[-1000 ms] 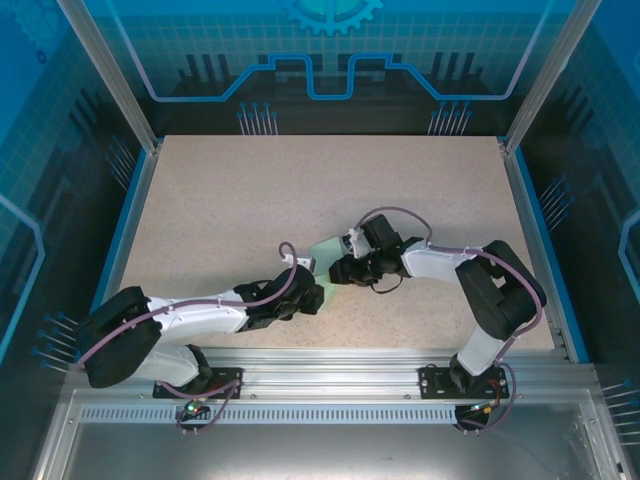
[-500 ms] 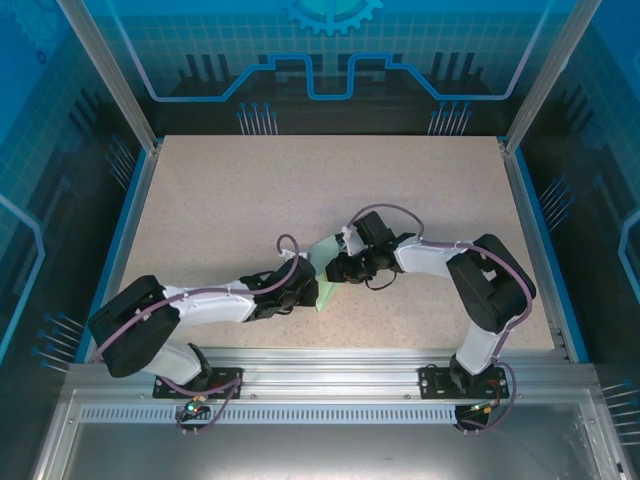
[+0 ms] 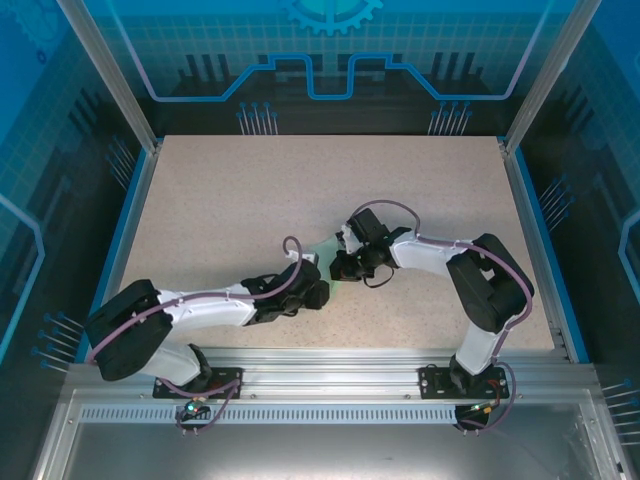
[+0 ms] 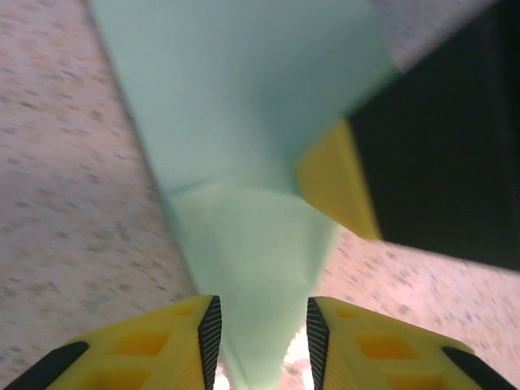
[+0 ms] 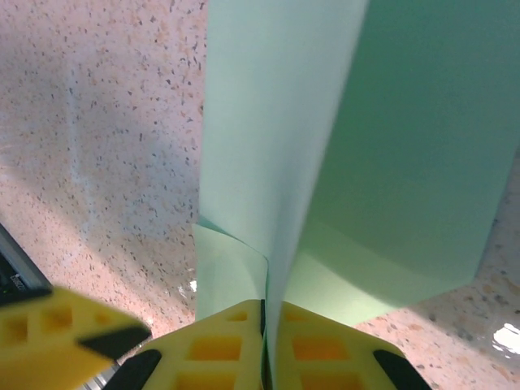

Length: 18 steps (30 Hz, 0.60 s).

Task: Fold a paper plane with a square sheet of paper (pick it up from the middle)
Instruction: Fourth fold the wing at the center of the table.

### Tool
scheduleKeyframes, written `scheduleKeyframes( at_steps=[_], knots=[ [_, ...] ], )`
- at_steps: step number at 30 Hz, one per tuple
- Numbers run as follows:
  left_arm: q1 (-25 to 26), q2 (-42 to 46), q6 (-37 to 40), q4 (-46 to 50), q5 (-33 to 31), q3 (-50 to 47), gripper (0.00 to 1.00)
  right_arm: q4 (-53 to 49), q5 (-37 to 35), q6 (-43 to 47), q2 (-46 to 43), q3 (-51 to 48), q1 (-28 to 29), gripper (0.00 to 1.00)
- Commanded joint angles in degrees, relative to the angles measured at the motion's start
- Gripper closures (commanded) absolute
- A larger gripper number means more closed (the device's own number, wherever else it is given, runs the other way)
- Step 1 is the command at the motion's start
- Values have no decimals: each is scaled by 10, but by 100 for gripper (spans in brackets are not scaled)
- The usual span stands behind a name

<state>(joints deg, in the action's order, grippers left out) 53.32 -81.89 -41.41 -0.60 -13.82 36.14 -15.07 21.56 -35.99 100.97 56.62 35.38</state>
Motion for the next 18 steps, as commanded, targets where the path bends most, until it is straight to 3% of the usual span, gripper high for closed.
scheduleKeyframes(
  at_steps=[1,10,18],
  knots=[
    [29,-21,13,19,-19,22,63,-34,-12,-5,11,20,8,92],
    [59,-67,-4,61,-109,62,59,-33,4,-6,12,28,8,91],
    [63,-81,-1,78,-127,74,61,-30,15,-10,16,35,9,90]
  ],
)
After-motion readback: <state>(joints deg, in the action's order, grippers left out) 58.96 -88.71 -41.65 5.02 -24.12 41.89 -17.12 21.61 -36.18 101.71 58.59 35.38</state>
